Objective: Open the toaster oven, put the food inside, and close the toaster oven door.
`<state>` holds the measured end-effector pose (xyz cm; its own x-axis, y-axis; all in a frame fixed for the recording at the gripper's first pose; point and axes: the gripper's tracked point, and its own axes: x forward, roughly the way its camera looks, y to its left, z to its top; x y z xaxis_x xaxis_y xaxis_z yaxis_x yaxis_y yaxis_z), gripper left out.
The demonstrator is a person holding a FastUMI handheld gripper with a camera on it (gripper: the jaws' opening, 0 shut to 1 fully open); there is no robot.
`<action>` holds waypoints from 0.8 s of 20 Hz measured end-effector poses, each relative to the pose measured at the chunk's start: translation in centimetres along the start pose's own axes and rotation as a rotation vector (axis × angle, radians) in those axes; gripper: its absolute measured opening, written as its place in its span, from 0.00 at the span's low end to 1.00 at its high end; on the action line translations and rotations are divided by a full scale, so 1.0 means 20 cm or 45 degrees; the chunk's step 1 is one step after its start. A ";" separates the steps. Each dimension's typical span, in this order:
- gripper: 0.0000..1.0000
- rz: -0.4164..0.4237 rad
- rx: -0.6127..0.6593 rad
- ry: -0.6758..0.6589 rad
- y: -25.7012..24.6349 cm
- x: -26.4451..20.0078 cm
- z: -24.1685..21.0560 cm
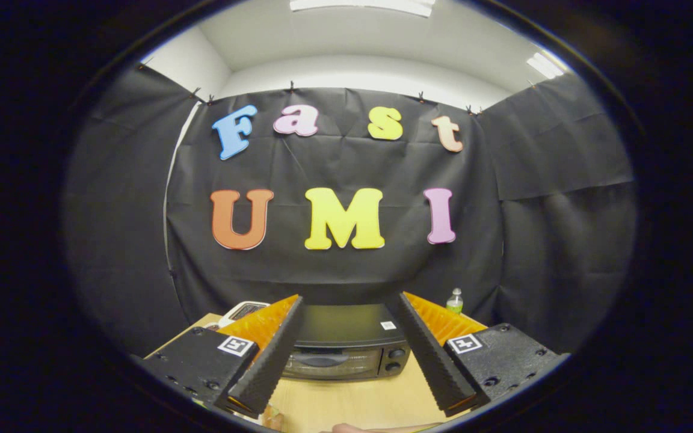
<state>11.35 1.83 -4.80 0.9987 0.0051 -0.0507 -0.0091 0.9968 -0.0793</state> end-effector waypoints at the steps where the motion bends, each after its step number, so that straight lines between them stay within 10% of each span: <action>1: 1.00 0.028 -0.024 0.002 0.04 0.08 -0.03; 16: 1.00 0.020 -0.038 0.380 0.18 0.73 -0.86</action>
<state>25.04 4.17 -22.97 0.9396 -0.0075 -0.3422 -0.0305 0.9940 -0.1054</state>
